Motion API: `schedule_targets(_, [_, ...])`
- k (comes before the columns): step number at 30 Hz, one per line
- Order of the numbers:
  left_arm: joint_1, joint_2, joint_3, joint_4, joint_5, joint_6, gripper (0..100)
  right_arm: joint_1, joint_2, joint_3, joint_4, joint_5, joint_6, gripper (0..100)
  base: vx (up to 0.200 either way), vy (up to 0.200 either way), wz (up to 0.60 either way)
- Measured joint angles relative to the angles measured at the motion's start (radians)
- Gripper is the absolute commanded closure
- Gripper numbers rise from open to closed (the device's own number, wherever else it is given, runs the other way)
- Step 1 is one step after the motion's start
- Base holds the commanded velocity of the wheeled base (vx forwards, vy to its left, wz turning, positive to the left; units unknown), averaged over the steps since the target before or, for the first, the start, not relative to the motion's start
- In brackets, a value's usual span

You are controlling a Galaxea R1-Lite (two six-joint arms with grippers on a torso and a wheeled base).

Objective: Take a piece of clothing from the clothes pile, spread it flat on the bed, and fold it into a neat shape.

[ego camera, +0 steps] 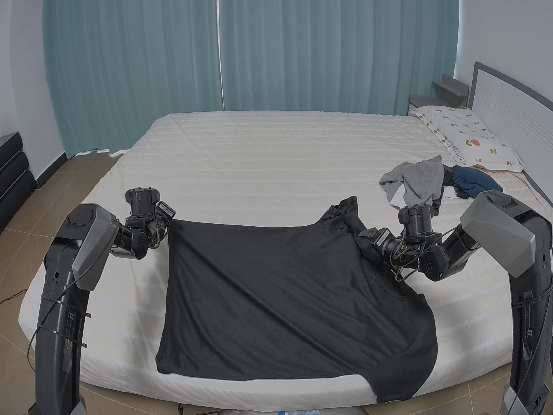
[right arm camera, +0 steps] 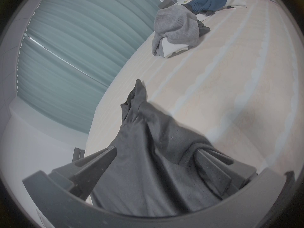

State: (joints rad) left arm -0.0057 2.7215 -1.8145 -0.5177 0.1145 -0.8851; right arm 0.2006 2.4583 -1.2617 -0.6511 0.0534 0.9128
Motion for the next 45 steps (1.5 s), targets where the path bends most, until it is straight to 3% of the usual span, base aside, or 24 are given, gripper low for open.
schedule_targets(10, [0.000,0.008,-0.003,0.000,0.001,0.001,100,-0.091,0.024,-0.027,-0.004,0.001,0.000,0,0.000,0.000,0.00])
schedule_targets(19, [-0.004,0.012,-0.005,0.000,0.001,0.004,100,-0.108,0.001,-0.039,-0.003,0.012,-0.009,0,0.000,0.000,0.00])
schedule_targets(32, [-0.010,0.015,-0.003,-0.001,0.001,0.010,100,-0.003,-0.035,-0.111,0.105,0.033,-0.006,0,0.000,0.000,0.00])
schedule_targets(45, [-0.012,0.016,0.002,-0.001,0.006,0.009,100,0.055,0.092,-0.393,0.285,0.018,-0.006,0,0.000,0.000,0.00])
